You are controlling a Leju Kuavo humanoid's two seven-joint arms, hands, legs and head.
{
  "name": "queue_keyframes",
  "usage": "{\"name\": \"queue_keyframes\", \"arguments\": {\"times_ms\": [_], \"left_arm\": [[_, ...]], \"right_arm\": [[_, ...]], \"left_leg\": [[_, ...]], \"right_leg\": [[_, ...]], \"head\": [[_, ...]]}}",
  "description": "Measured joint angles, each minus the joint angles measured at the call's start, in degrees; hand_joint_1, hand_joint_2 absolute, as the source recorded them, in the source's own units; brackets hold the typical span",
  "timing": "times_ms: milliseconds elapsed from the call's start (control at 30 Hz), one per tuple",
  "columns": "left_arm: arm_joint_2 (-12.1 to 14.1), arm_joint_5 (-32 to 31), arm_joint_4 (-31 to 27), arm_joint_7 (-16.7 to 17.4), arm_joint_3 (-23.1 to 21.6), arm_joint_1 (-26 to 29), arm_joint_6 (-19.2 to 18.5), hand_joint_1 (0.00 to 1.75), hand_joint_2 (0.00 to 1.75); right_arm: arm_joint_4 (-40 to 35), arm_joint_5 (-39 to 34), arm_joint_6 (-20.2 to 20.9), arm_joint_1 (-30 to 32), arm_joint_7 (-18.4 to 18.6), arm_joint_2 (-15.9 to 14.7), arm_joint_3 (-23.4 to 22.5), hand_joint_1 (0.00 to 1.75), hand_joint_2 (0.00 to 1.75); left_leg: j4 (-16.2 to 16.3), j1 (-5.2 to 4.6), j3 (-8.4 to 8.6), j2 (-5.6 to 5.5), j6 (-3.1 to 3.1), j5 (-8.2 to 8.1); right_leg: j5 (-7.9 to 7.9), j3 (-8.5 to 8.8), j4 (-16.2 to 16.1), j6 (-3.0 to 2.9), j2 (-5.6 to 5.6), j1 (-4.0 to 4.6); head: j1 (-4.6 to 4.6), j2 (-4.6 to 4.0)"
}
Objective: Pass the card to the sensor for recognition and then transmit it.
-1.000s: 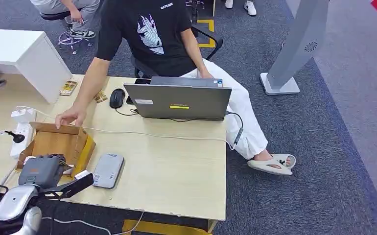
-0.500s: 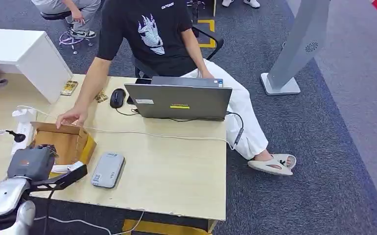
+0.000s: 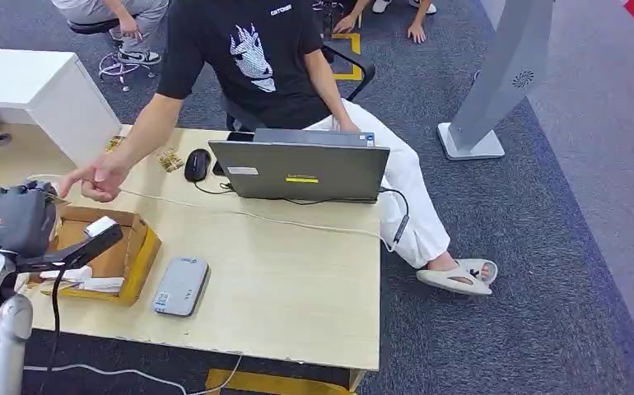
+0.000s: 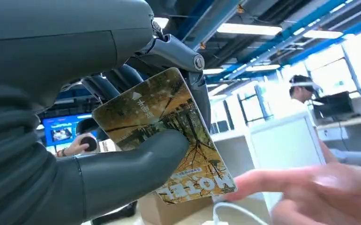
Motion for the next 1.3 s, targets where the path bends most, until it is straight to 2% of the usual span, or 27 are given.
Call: {"name": "queue_keyframes", "arguments": {"times_ms": [100, 200, 467, 500, 533, 567, 800, 1300], "left_arm": [[0.2, 0.0, -0.6, 0.5, 0.0, -0.8, 0.1, 1.75, 1.75], [1.7, -0.1, -0.8, 1.9, -1.1, -1.9, -0.1, 1.75, 1.75], [3.3, -0.1, -1.0, 2.5, -2.0, -4.9, -0.2, 1.75, 1.75], [3.3, -0.1, -1.0, 2.5, -2.1, -5.0, -0.3, 1.59, 1.75], [3.4, -0.1, -1.0, 2.5, -2.2, -5.2, -0.3, 0.17, 1.75], [3.4, -0.1, -1.0, 2.5, -2.3, -5.3, -0.2, 0.0, 1.75], [3.5, -0.1, -1.0, 6.4, -2.8, -4.9, 3.3, 0.0, 1.75], [3.5, -0.1, -1.0, 6.9, -3.3, -4.5, 3.6, 0.0, 1.75]], "right_arm": [[0.9, 0.0, -0.9, 0.0, -0.4, -0.3, 0.0, 0.0, 1.75], [1.8, 0.0, -1.2, -0.1, -0.5, -0.3, 0.0, 0.0, 1.75], [2.8, 0.0, -1.2, -0.2, -0.5, -0.4, 0.0, 0.0, 1.75], [2.9, 0.0, -1.2, -0.2, -0.5, -0.4, 0.0, 0.0, 1.75], [2.9, 0.0, -1.2, -0.2, -0.5, -0.4, 0.0, 0.0, 1.75], [3.0, 0.0, -1.2, -0.3, -0.5, -0.4, 0.0, 0.0, 1.75], [3.9, 0.0, -1.9, -0.4, -0.5, -0.5, 0.4, 0.0, 1.75], [4.6, 0.0, -2.1, -0.5, -0.5, -0.5, 0.9, 0.0, 1.75]], "left_leg": [[0.0, 0.0, -0.01, -0.01, 0.0, 0.0], [0.0, 0.01, -0.01, 0.0, 0.0, 0.0], [0.0, 0.0, 0.0, 0.01, -0.01, 0.01], [0.0, 0.0, 0.0, 0.03, -0.01, 0.01], [0.0, 0.0, 0.0, 0.03, -0.01, 0.01], [0.0, 0.0, 0.0, 0.03, -0.01, 0.01], [0.0, 0.0, -0.02, 0.01, -0.01, 0.0], [0.0, 0.0, -0.01, 0.01, -0.01, 0.01]], "right_leg": [[0.0, 0.0, 0.0, 0.0, -0.01, 0.0], [0.0, -0.01, 0.0, 0.0, 0.0, 0.0], [0.0, 0.01, 0.0, 0.0, 0.0, 0.0], [0.0, 0.0, 0.0, 0.0, 0.01, 0.0], [0.0, 0.0, 0.0, 0.0, 0.01, 0.0], [0.0, 0.0, 0.0, 0.0, 0.01, 0.0], [0.0, 0.0, 0.0, 0.0, 0.01, 0.0], [0.0, 0.01, 0.0, 0.0, 0.01, 0.0]], "head": [[0.04, 0.0], [0.02, 0.0], [0.02, 0.0], [-0.02, 0.0], [0.0, 0.0], [0.0, 0.0], [0.0, 0.0], [0.0, 0.0]]}}
